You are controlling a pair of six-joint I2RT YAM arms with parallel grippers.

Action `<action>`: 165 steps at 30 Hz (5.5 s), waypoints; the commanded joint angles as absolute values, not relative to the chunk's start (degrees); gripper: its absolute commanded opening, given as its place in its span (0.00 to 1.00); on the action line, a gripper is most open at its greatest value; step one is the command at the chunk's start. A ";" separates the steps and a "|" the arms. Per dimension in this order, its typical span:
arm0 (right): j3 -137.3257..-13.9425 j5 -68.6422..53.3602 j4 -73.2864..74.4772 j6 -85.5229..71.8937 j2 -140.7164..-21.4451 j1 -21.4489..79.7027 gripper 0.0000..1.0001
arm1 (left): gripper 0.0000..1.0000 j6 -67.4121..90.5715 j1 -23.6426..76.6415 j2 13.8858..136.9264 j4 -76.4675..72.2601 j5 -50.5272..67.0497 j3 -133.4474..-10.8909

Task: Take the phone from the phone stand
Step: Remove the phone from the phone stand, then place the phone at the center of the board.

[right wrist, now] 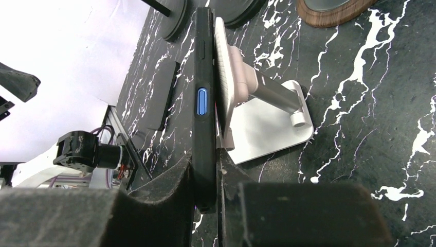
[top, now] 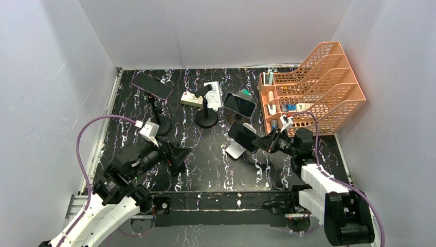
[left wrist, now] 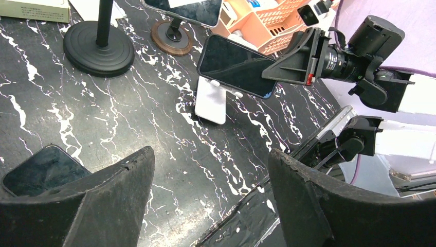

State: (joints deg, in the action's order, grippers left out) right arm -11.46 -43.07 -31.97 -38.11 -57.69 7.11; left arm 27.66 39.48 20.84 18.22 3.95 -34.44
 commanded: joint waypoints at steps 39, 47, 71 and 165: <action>-31.09 -11.00 -56.99 -53.32 -51.47 45.71 0.01 | 0.81 45.66 39.29 30.58 -19.45 2.12 -36.22; -31.46 -4.22 -70.13 -54.25 -59.21 53.96 0.01 | 0.79 50.74 39.29 33.89 -25.17 4.71 -36.09; -31.74 -3.56 -83.05 -60.48 -67.85 59.06 0.01 | 0.25 56.70 39.28 35.68 -34.15 7.23 -33.70; -57.47 -16.55 -17.52 -51.20 -103.74 54.97 0.01 | 0.80 27.84 39.26 14.24 28.21 -7.34 -39.55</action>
